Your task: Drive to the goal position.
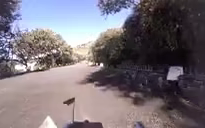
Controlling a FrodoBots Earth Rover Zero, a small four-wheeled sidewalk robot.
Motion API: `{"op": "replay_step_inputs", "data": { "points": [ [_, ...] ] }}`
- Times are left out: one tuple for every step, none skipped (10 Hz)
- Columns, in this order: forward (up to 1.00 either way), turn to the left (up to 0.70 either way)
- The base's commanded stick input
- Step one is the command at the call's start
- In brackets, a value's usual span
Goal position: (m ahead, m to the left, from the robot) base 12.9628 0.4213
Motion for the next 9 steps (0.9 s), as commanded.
{"op": "replay_step_inputs", "data": {
  "points": [
    [0.5,0.0],
    [0.5,0.0],
    [0.5,0.0],
    [0.5,0.0],
    [0.5,0.0],
    [0.5,0.0],
    [0.5,0.0],
    [0.5,0.0],
    [0.5,0.0]
  ]
}}
